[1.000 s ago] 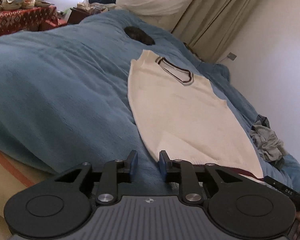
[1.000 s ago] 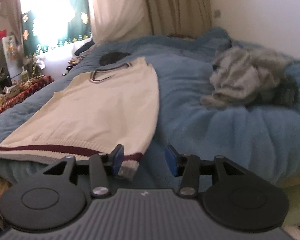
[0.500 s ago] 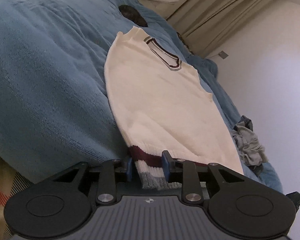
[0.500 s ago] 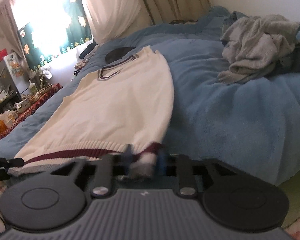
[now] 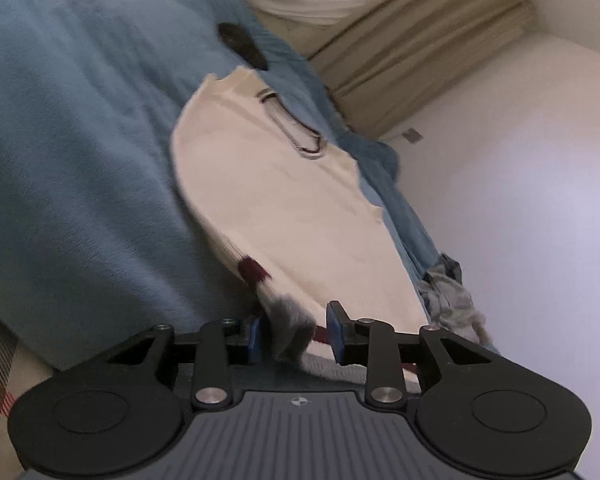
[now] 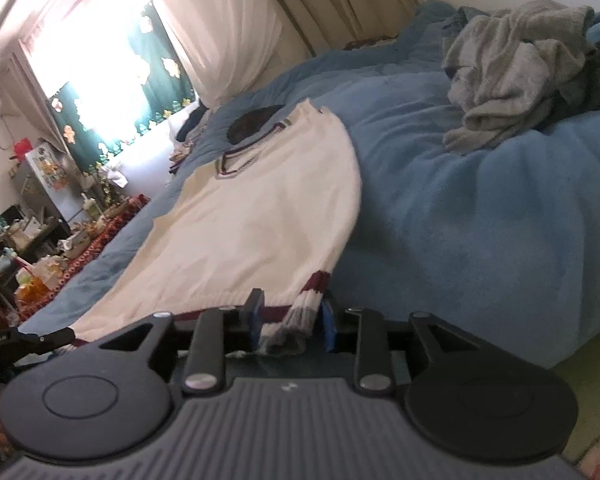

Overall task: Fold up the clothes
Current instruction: 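Pull the hem with both grippers to stretch the vest flat lengthwise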

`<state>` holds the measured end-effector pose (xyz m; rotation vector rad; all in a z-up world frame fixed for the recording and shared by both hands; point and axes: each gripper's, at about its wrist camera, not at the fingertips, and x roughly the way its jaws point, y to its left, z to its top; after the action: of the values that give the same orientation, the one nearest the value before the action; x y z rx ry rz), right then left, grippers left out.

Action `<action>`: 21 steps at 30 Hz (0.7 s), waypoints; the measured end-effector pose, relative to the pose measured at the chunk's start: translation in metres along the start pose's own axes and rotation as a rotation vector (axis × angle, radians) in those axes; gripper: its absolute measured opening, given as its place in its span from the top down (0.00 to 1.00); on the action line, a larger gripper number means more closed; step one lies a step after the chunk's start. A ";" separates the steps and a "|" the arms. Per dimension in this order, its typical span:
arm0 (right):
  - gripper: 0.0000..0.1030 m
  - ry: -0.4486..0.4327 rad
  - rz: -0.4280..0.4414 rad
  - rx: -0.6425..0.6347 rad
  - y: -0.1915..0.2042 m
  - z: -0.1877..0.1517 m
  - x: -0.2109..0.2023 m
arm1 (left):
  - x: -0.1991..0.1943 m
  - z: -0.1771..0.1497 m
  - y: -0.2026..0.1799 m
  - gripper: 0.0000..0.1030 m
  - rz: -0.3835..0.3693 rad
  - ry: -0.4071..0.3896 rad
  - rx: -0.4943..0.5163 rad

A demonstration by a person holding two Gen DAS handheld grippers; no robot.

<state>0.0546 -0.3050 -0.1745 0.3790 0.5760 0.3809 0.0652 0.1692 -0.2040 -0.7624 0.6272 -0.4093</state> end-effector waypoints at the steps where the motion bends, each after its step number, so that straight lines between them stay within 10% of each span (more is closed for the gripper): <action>1: 0.67 0.000 -0.002 -0.009 0.001 0.000 -0.001 | -0.002 -0.002 -0.004 0.70 0.024 0.003 0.048; 9: 0.65 0.014 -0.018 -0.098 0.009 -0.010 -0.013 | -0.015 -0.022 -0.032 0.70 0.247 0.020 0.513; 21: 0.64 0.020 -0.017 -0.103 0.007 -0.011 -0.015 | -0.002 -0.068 -0.056 0.70 0.381 0.083 1.101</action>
<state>0.0352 -0.3031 -0.1729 0.2716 0.5766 0.3969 0.0126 0.0982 -0.1994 0.4211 0.5063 -0.3637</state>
